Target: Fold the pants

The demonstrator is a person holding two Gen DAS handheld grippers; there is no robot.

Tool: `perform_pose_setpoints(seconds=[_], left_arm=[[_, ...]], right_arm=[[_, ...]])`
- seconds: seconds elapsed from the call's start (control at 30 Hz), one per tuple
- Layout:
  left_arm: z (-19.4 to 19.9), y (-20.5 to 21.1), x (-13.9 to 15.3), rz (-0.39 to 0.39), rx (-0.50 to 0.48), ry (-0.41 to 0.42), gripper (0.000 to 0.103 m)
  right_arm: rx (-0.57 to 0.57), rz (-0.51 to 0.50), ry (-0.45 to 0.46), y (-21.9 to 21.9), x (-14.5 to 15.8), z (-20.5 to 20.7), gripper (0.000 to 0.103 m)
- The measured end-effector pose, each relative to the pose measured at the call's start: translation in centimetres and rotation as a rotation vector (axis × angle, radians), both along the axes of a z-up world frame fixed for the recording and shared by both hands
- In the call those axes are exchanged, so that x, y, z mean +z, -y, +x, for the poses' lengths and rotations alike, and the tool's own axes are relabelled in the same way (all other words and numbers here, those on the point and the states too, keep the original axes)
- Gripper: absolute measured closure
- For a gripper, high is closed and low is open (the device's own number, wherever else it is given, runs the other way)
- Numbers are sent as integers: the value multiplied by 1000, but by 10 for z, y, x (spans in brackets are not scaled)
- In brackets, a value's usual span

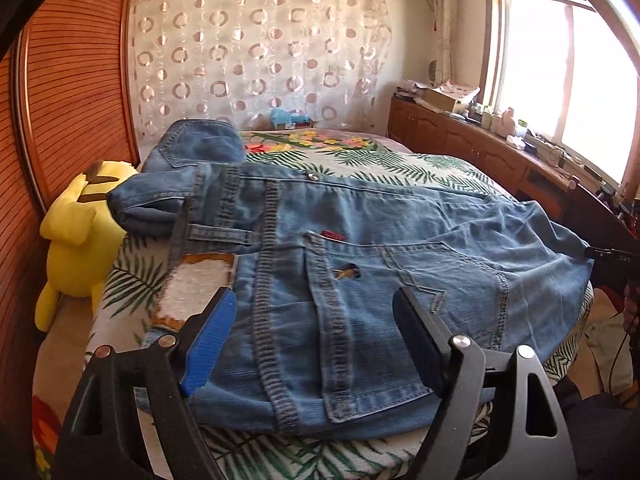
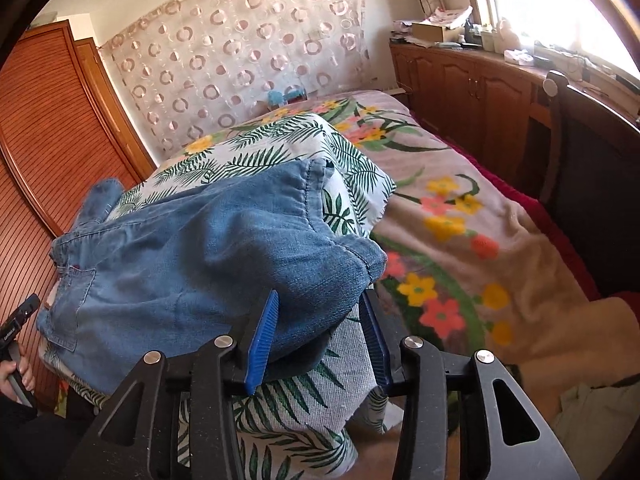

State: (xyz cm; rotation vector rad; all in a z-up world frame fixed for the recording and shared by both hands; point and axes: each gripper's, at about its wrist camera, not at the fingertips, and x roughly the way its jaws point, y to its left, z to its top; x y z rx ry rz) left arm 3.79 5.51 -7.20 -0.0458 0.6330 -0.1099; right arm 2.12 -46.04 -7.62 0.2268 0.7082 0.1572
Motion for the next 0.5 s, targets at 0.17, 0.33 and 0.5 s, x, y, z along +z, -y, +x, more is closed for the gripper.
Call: perform_pose_setpoints(seconds=[0.17, 0.33, 0.5], left_arm=[[7, 15, -3, 17, -34, -14, 22], [12, 27, -1, 19, -60, -18, 22], [12, 37, 1, 31, -80, -16, 22]], right_arm=[[-17, 22, 11, 8, 4, 0, 60], [-25, 36, 28, 9, 7, 4, 60], [-60, 52, -12, 13, -2, 11, 60]])
